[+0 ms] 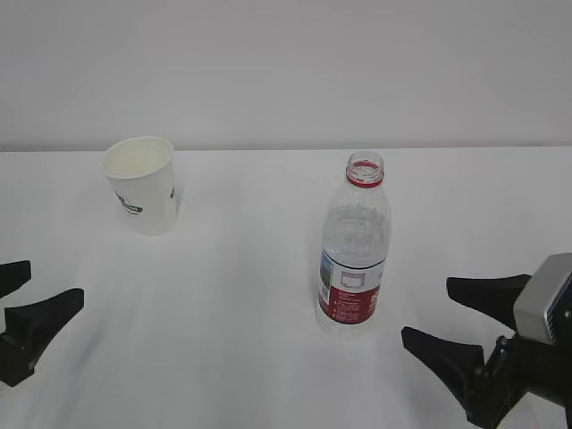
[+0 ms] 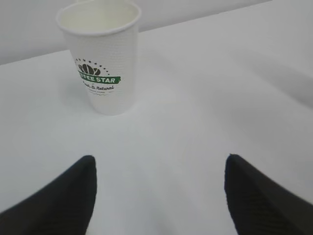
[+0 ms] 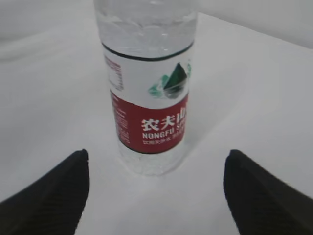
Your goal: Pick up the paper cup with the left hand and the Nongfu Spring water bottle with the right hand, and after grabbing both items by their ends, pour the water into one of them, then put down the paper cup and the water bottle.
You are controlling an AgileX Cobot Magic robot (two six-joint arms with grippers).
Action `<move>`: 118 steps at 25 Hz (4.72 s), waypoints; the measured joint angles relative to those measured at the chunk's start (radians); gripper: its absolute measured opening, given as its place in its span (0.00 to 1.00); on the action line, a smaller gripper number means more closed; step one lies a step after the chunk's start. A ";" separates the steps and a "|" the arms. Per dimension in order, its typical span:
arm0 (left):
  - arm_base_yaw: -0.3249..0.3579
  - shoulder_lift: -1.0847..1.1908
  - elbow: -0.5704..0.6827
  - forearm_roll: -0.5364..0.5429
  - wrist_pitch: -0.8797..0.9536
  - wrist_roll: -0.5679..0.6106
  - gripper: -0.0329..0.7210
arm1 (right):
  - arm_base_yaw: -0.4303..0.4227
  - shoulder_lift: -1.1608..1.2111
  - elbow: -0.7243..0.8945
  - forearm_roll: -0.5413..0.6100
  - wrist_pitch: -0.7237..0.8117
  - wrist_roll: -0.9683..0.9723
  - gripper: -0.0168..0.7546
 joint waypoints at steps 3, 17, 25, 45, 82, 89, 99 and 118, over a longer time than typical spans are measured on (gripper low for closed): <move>0.000 0.000 -0.005 0.010 0.000 0.000 0.84 | 0.000 0.012 -0.031 -0.044 0.000 0.016 0.88; 0.000 0.000 -0.005 0.018 0.000 0.000 0.84 | 0.000 0.129 -0.138 -0.099 -0.004 0.045 0.88; 0.000 0.000 -0.005 0.018 0.000 0.000 0.84 | 0.000 0.197 -0.215 -0.123 -0.004 0.068 0.88; 0.000 0.000 -0.005 0.018 0.000 -0.002 0.83 | 0.075 0.292 -0.425 -0.225 0.008 0.148 0.88; 0.000 0.000 -0.005 0.018 0.000 -0.002 0.80 | 0.087 0.274 -0.475 -0.253 0.045 0.183 0.70; 0.000 0.000 -0.005 0.018 0.000 -0.002 0.79 | 0.087 0.187 -0.475 -0.249 0.090 0.183 0.70; 0.000 0.000 -0.005 0.016 0.000 -0.002 0.79 | 0.087 0.093 -0.471 -0.201 0.123 0.234 0.70; 0.000 0.000 -0.005 0.016 0.000 -0.002 0.79 | 0.087 -0.065 -0.322 0.130 0.188 0.172 0.70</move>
